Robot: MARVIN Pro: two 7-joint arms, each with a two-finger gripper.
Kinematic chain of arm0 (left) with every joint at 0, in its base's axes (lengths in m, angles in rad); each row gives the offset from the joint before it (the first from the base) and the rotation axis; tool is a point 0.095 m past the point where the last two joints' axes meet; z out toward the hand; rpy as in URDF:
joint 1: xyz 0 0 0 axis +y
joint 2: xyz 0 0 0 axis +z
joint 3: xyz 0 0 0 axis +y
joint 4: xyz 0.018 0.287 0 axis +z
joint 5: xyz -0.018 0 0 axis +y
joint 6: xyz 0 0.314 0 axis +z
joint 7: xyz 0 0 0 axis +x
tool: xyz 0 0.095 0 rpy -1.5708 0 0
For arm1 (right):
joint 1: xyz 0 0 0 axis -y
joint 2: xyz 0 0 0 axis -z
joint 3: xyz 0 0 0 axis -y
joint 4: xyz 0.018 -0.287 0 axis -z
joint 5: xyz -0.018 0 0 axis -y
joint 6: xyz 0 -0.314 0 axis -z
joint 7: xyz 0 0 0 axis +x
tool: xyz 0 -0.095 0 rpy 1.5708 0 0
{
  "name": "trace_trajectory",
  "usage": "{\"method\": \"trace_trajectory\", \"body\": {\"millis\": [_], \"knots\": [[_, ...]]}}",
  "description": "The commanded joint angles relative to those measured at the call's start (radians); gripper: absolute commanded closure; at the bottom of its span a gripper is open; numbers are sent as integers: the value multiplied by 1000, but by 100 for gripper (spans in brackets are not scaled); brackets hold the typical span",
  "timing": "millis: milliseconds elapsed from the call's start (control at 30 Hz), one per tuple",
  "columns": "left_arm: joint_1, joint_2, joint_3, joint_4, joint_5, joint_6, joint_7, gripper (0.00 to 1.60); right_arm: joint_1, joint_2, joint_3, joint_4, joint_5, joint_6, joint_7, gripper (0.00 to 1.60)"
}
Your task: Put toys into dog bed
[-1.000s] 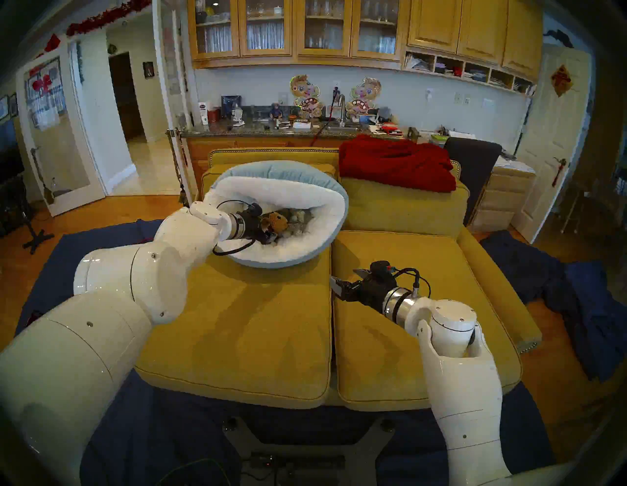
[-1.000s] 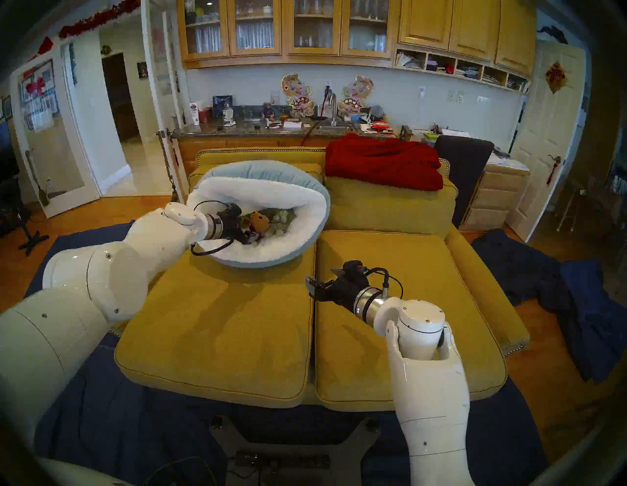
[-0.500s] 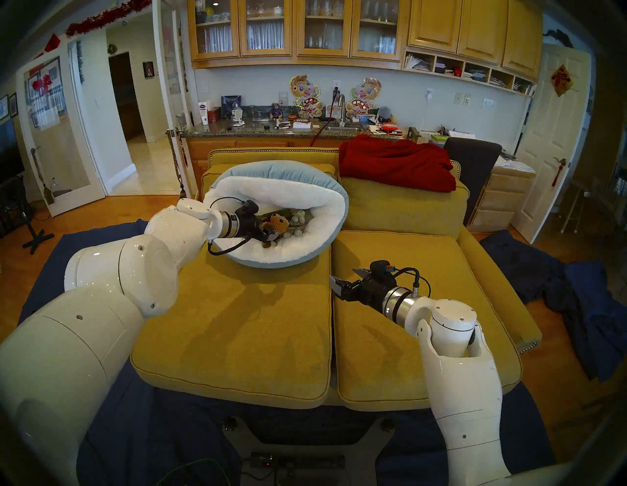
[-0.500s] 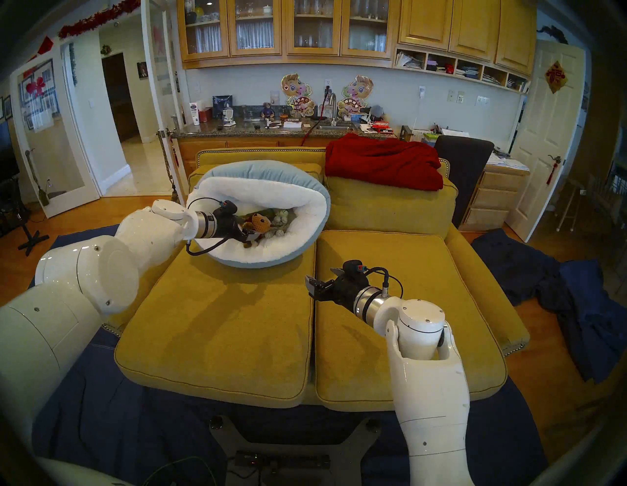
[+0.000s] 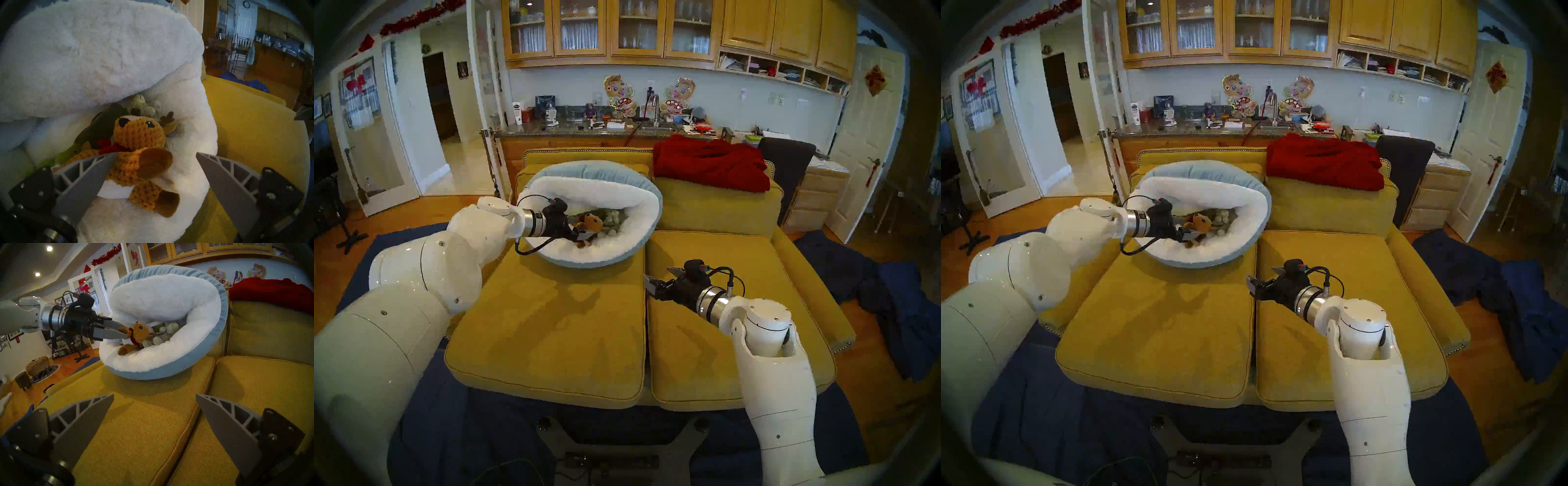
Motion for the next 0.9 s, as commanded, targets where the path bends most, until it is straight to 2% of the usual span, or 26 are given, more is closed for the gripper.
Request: {"method": "trace_trajectory", "body": {"millis": [0,200,333,533,567,600,700,733,800,833,867], "knots": [[-41,3,-21,-42,-21,-39,25,0,24,-2,-2,-37,1,-4,1,0],[-55,13,-40,-46,-31,-45,25,0,24,-3,-1,-37,0,-4,2,0],[-69,26,-54,-43,-43,-45,-13,0,24,-4,-1,-37,-2,-4,3,0],[-75,60,-80,-31,-66,-71,-123,0,24,-5,0,-38,-3,-3,4,0],[-73,68,-87,-31,-72,-75,-162,0,24,-5,0,-38,-4,-3,4,0],[-74,73,-90,-24,-75,-80,-155,0,24,-5,0,-38,-4,-3,4,0],[-69,99,-103,-26,-84,-91,-233,0,25,-6,1,-36,-5,-4,5,0],[-69,105,-105,-22,-86,-95,-227,0,25,-6,1,-36,-5,-4,5,0],[-64,123,-114,-24,-91,-98,-291,0,25,-7,2,-35,-5,-5,6,0],[-60,131,-116,-18,-91,-99,-280,0,25,-7,2,-35,-6,-5,6,0],[-56,139,-120,-19,-93,-98,-320,0,25,-7,2,-34,-6,-5,6,0]]}}
